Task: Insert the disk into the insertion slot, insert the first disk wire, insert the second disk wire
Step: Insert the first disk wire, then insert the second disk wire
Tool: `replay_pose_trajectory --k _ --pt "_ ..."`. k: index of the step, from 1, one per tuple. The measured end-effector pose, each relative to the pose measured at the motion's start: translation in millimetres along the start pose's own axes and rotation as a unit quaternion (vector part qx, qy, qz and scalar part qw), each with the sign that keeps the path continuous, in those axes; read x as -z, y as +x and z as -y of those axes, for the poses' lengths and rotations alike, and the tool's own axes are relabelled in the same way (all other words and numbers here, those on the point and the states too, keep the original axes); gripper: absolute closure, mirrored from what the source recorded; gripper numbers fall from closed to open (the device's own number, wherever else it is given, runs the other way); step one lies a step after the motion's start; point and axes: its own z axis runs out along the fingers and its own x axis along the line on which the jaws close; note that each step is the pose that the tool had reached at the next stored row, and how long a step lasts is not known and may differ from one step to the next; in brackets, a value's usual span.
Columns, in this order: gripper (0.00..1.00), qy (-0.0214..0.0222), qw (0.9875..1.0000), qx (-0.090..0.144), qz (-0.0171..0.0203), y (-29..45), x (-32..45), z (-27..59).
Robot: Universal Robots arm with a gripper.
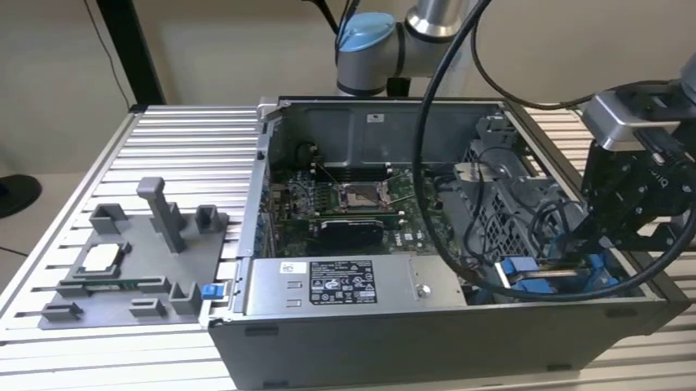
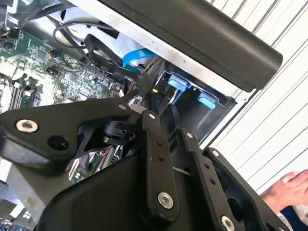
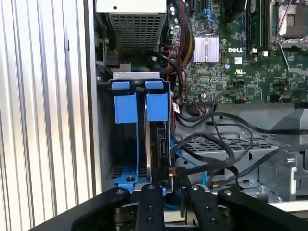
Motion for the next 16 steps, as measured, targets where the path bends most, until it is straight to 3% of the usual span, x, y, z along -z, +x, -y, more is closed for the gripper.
replay_pose_trajectory --k 6,16 --pt "1.0 -0.0003 1.0 0.0 0.0001 -0.7 8.2 -0.1" --pt "1.0 -0.0004 1.0 0.0 0.0 -0.8 9.3 -0.2"
